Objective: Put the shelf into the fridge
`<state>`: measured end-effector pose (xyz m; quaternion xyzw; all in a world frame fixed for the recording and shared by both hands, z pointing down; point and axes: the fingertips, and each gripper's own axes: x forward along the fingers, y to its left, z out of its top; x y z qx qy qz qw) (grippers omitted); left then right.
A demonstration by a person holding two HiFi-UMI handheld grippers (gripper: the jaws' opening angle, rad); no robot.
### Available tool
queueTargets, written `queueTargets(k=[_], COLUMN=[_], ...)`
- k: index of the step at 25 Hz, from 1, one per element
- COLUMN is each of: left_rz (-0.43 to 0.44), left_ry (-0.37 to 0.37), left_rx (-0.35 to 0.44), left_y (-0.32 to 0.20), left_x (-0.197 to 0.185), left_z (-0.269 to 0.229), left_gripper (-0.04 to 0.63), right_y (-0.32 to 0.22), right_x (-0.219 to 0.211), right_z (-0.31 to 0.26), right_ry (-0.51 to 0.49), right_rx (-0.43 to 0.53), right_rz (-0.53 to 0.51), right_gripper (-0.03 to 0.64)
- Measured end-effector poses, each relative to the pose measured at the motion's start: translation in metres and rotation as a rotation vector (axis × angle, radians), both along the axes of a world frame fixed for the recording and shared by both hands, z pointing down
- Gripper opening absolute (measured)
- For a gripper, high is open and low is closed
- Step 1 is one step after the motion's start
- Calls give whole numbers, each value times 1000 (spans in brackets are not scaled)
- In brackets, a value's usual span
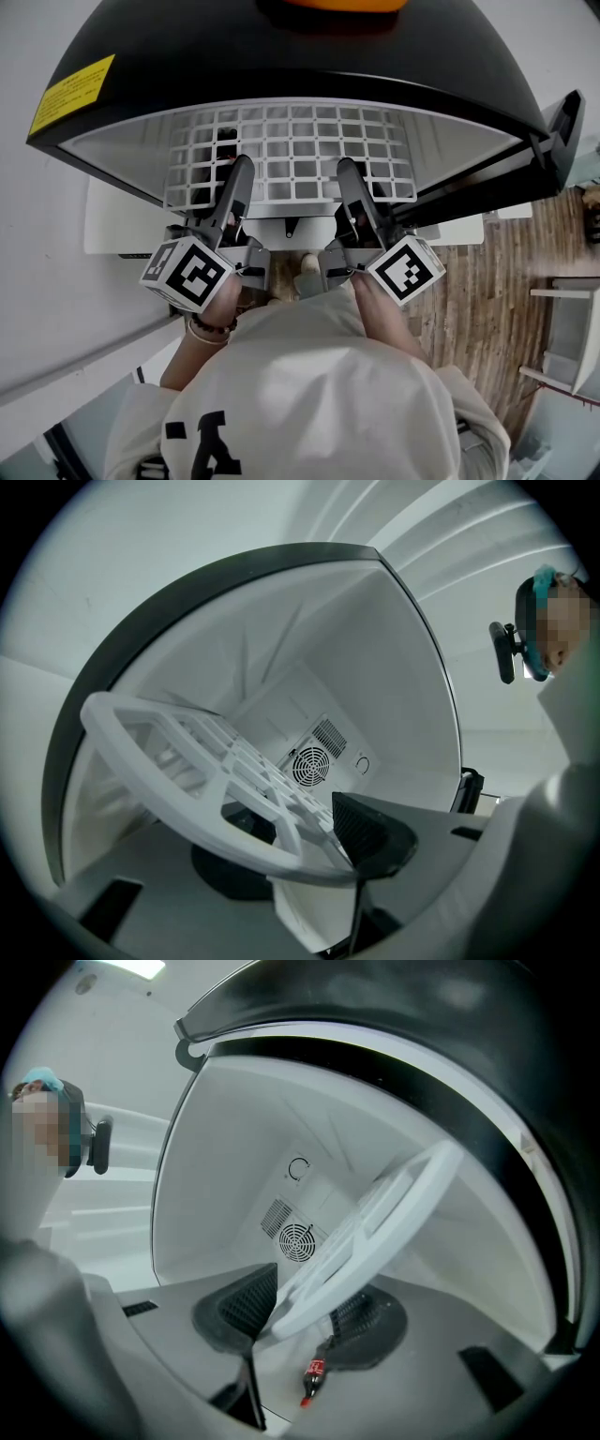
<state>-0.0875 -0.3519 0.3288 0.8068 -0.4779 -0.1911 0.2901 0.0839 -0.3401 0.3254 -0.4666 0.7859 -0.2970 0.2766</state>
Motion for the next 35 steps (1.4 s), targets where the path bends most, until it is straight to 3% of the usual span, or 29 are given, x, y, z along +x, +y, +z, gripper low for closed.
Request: queueTargets(k=[12, 35], left_rz=[12, -8], left_ry=[13, 19], left_rx=[52, 29], left_y=[5, 2], left_x=[-1, -2], left_z=[-6, -5], left_gripper=[181, 181], right_y=[6, 2], right_x=[-1, -1], right_z=[-5, -5], right_ry=[-1, -8], right_rx=[39, 24], right_rz=[5, -2], right_gripper=[160, 160])
